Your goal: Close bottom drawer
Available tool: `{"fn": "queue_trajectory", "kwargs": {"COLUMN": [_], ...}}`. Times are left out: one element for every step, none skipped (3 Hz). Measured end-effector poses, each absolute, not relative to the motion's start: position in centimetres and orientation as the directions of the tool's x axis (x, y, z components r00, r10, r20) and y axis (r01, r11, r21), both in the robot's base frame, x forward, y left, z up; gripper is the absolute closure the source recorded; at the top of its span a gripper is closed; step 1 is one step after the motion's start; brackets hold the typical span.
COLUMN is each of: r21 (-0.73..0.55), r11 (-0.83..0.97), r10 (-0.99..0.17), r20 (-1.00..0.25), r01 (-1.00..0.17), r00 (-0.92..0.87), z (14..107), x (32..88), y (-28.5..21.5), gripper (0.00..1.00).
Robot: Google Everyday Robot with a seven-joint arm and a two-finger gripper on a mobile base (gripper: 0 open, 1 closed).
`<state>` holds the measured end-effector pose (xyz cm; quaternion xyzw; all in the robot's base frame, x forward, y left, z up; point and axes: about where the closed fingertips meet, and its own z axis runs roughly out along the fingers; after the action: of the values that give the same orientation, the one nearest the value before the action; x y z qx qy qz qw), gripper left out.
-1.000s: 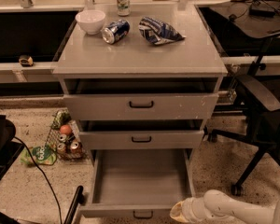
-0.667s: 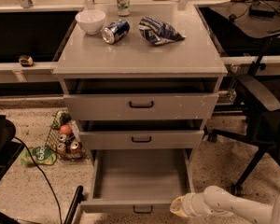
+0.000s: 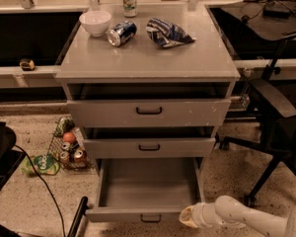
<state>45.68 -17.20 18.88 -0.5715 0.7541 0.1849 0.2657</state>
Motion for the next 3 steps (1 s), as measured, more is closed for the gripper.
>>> {"fn": "queue_trajectory", "kwargs": {"r21": [-0.044, -0.064, -0.086], "r11": [0.288, 0.299, 0.312], "r10": [-0.76, -0.756, -0.749], "r20": [-0.618, -0.625, -0.635], "r01": [-0.957, -0.952, -0.946], "r00": [-0.201, -0.196, -0.189], "z": [18.9, 18.8, 18.7], "x": [46.6, 47.8, 49.4], "y": [-17.5, -17.8, -18.2], "gripper": [1.0, 1.0, 1.0]}}
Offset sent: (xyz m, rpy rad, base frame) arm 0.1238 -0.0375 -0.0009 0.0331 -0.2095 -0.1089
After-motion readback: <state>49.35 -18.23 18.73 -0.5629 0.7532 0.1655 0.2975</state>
